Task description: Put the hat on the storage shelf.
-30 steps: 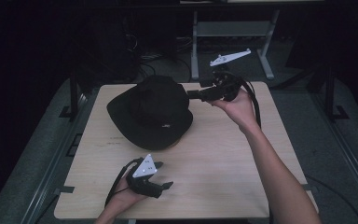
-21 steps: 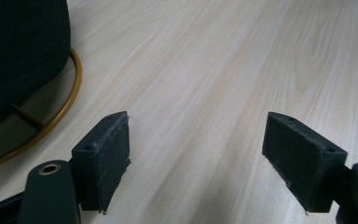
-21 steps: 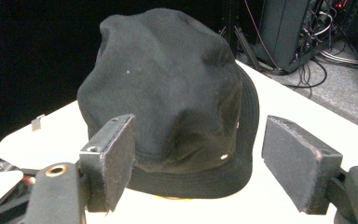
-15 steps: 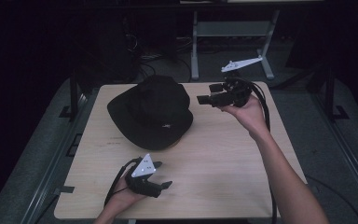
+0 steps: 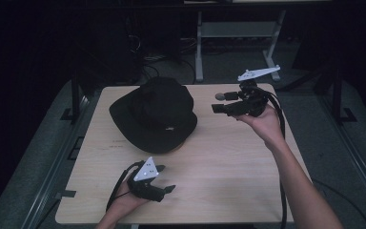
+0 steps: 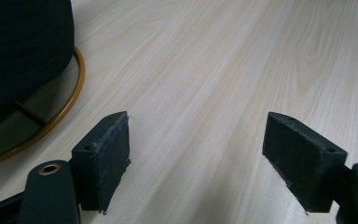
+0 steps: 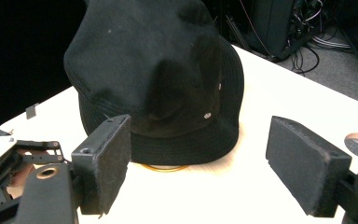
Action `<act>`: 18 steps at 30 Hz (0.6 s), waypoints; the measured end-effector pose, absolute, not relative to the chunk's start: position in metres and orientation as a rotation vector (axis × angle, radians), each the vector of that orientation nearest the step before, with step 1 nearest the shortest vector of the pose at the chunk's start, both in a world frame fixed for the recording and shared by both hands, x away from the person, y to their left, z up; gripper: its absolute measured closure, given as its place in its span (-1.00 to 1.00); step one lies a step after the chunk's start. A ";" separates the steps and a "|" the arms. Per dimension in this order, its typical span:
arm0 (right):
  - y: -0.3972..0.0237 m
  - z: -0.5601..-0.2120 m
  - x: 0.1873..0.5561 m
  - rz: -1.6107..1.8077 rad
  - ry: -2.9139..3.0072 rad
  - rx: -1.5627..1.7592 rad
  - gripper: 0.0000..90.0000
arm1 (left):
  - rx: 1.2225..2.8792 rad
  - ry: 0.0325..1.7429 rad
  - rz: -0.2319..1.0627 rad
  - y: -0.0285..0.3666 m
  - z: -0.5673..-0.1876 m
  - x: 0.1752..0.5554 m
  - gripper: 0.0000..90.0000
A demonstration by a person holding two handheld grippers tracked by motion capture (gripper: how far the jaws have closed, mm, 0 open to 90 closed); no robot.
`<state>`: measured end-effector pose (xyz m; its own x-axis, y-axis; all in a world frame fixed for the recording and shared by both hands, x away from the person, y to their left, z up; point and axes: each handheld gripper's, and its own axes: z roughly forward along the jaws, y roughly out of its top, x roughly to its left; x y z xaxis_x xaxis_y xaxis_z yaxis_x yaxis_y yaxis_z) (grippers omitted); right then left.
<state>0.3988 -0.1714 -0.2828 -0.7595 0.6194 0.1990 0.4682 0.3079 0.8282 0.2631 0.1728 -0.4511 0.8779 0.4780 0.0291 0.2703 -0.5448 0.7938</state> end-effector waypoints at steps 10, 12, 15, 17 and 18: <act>-0.187 -0.295 0.393 1.443 2.407 1.052 -0.56 | 2.177 0.534 0.309 0.173 -0.452 0.263 -0.50; -0.189 -0.297 0.391 1.446 2.410 1.059 -0.57 | 2.178 0.534 0.309 0.173 -0.452 0.263 -0.50; -0.192 -0.301 0.388 1.446 2.410 1.066 -0.59 | 2.178 0.535 0.308 0.173 -0.452 0.263 -0.50; -0.195 -0.303 0.386 1.444 2.411 1.066 -0.60 | 2.180 0.533 0.309 0.173 -0.452 0.263 -0.50; -0.196 -0.305 0.385 1.445 2.409 1.073 -0.61 | 2.180 0.532 0.309 0.173 -0.451 0.263 -0.50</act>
<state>0.3851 -0.1960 -0.3049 -0.7374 0.6335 0.2342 0.5048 0.2866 0.8143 0.2632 0.1730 -0.4515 0.8790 0.4756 0.0344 0.2662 -0.5493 0.7921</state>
